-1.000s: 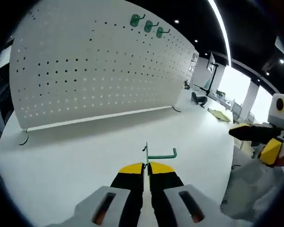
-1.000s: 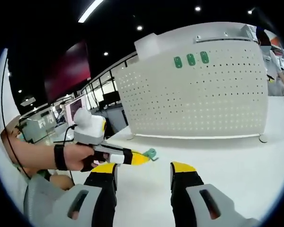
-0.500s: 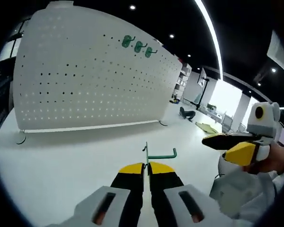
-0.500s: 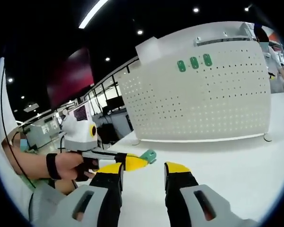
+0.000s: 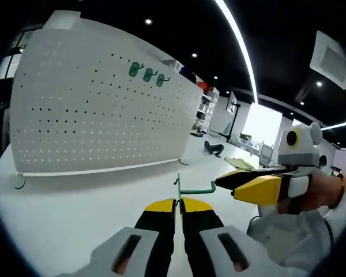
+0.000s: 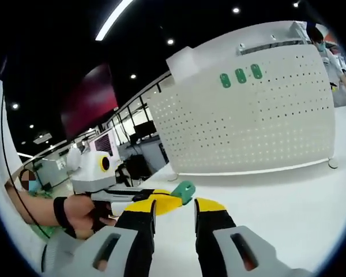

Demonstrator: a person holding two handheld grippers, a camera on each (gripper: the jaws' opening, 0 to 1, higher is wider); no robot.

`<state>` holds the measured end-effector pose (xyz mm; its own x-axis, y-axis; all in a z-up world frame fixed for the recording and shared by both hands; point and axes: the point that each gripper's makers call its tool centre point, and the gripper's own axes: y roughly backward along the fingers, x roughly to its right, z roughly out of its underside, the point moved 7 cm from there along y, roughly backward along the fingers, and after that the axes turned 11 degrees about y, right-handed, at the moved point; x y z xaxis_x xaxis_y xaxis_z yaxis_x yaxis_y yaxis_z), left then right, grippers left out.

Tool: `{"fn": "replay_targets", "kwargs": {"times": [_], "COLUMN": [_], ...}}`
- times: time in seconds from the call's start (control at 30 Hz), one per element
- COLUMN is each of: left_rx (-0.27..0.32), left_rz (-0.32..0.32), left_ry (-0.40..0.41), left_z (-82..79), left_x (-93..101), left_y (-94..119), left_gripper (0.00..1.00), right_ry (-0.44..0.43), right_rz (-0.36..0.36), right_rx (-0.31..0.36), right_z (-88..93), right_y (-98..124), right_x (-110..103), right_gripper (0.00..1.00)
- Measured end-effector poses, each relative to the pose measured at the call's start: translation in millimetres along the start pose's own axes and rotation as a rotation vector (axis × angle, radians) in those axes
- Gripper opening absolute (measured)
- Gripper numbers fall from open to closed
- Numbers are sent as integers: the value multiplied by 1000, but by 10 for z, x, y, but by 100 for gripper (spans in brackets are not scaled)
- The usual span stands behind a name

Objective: Insert the hook assembly into the mounting plate slot until the hook locks in place.

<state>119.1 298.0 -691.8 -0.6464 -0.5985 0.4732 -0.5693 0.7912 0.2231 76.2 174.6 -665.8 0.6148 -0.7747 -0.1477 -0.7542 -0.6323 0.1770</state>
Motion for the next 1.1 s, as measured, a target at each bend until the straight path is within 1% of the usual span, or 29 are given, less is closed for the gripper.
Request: {"fn": "replay_targets", "kwargs": {"times": [0.1,0.2,0.43,0.53,0.73,0.9,1.1], "left_rx": [1,4,8,17,20,26,30], "left_rz": [17,42,78,92,107,115,108], "left_ry": [-2,-11,-45,-61,-78,-95,-93], "left_z": [-1,2,11,10,30,59,76], "left_x": [52,115,195,230,273,306,300], "left_y": [-36,-57,-63,-61,-68,-59,-46], "left_gripper": [4,4,4,4,4,4,4], "right_ry": [-34,-50,-105,-111,-132,-189,-204], "right_rz": [6,11,25,26,25,22,19], "right_rx": [-11,1,10,13,6,12,9], "right_z": [36,36,54,54,72,77,82], "right_y": [8,26,54,60,70,82,78], "right_x": [22,18,59,53,55,67,38], "right_gripper": [22,19,15,14,10,4,2]}}
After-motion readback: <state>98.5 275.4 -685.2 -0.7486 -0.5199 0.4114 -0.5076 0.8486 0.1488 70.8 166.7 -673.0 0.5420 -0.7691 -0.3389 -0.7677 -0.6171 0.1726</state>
